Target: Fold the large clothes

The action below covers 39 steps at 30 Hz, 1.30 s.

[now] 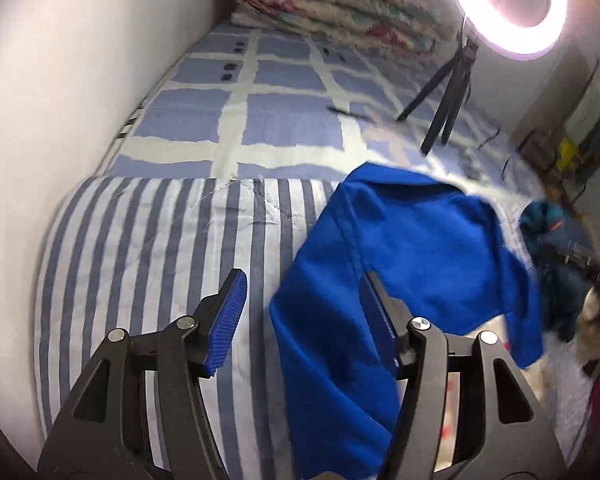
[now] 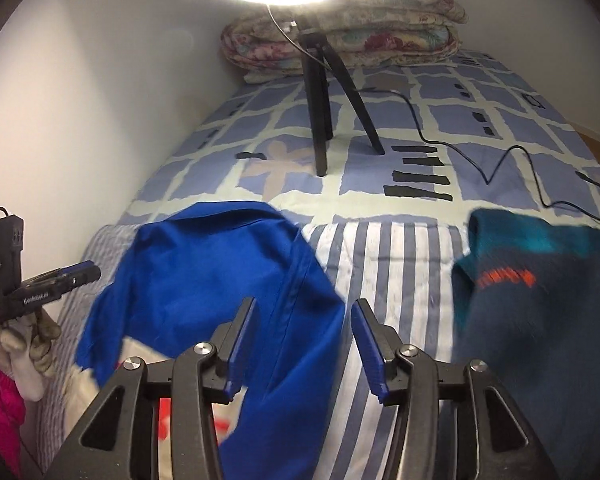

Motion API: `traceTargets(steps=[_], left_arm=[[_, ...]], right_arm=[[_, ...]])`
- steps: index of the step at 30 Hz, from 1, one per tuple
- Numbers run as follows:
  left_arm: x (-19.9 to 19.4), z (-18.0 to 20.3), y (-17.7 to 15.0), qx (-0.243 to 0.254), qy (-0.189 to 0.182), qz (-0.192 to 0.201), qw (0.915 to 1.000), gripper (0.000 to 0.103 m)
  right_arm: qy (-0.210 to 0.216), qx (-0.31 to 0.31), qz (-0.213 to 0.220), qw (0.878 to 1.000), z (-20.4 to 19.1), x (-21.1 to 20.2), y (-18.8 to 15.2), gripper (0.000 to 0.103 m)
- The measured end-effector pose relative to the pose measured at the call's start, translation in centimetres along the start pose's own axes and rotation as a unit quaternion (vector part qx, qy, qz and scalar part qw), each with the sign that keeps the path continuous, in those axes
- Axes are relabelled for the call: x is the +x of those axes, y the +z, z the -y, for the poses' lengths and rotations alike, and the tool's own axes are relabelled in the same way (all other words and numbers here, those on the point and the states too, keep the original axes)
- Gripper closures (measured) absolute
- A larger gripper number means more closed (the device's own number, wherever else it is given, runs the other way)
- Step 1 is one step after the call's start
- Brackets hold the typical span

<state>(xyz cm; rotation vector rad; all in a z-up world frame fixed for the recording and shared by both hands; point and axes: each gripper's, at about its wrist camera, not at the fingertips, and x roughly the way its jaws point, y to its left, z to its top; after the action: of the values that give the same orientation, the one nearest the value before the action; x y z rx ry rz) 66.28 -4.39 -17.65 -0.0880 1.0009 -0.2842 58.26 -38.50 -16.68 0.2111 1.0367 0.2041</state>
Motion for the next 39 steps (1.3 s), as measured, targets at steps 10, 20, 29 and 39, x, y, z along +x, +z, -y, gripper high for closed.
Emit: traceTargets(steps=[10, 20, 29, 39], left_arm=[[5.1, 0.8, 1.2, 0.033, -0.02, -0.019, 0.9991, 0.06], [3.3, 2.0, 1.0, 0.049, -0.032, 0.008, 0.9983, 0.103], [-4.4, 4.9, -0.3, 0.063, -0.051, 0.063, 0.9948, 0.103], [-17.5, 7.1, -6.0, 0.069, -0.082, 0.122, 0.9868, 0.103]], right_arm=[[0.006, -0.002, -0.036, 0.999, 0.1, 6.5, 1.8, 0.07], [0.025, -0.013, -0.001, 1.0, -1.7, 4.4, 1.6, 0.101], [0.032, -0.031, 0.051, 0.998, -5.0, -3.3, 1.1, 0.102], [0.046, -0.064, 0.073, 0.994, -9.4, -15.3, -4.5, 0.103]])
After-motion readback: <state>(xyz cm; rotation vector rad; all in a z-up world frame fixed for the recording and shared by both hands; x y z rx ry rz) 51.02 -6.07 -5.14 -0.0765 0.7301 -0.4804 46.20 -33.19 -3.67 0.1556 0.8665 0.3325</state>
